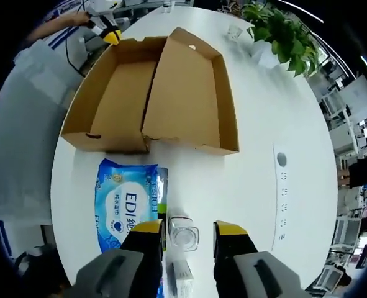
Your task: Operate the shoe box by opening the lid, removing the specified soft item, and placing it in the target area until the item is outside and the box remains undamaged.
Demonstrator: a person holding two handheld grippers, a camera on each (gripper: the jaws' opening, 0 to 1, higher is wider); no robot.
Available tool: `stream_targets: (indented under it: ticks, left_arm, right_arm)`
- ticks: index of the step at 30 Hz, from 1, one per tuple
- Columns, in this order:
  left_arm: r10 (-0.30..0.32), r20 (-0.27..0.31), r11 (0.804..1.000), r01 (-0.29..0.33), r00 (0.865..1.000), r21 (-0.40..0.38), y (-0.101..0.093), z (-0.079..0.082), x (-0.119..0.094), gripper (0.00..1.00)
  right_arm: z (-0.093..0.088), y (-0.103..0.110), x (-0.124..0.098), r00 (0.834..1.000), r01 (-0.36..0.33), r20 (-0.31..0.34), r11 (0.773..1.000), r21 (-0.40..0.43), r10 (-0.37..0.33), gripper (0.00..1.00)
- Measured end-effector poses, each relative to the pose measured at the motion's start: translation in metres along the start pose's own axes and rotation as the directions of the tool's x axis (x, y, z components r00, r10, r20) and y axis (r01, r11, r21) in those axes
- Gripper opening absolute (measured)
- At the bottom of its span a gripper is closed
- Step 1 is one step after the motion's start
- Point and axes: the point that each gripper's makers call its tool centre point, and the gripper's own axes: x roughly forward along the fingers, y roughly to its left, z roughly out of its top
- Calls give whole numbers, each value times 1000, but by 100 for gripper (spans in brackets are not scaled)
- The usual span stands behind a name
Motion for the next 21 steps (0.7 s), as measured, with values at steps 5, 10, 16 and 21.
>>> stream_targets:
  ticks: [5, 10, 16, 21]
  left_arm:
    - [2, 0, 1000, -2, 1000, -1, 0, 0, 0, 3]
    - [5, 2, 1000, -5, 1000, -4, 0, 0, 0, 3]
    - [9, 4, 1000, -9, 1000, -6, -1, 0, -1, 3]
    - [12, 0, 1000, -12, 1000, -2, 0, 1, -1, 3]
  right_arm:
    - [15, -7, -3, 998, 5, 65, 993, 116, -13, 30]
    - [28, -14, -4, 993, 3, 113, 977, 215, -28, 29]
    - [37, -26, 2, 989, 14, 136, 935, 355, -66, 29]
    - [49, -31, 8, 981, -3, 172, 889, 457, -85, 28]
